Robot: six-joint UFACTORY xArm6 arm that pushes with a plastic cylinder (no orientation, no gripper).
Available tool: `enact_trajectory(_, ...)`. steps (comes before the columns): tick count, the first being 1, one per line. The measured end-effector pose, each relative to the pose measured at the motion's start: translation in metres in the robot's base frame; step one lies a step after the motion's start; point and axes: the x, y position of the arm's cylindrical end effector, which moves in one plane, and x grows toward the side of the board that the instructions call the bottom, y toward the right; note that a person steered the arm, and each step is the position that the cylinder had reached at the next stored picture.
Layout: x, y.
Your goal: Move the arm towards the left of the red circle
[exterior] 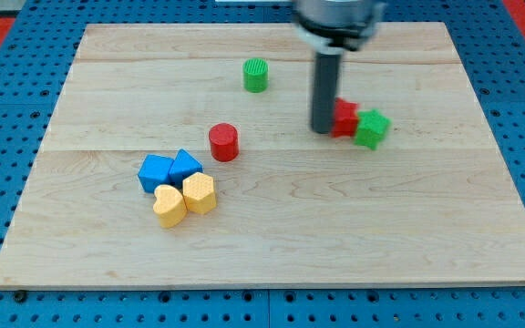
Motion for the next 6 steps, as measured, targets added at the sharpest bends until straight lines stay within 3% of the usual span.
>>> enact_trajectory(1, 0.009, 0.05)
enact_trajectory(2, 0.022, -0.035)
enact_trajectory(4, -0.048, -0.156)
enact_trajectory(6, -0.077, -0.156)
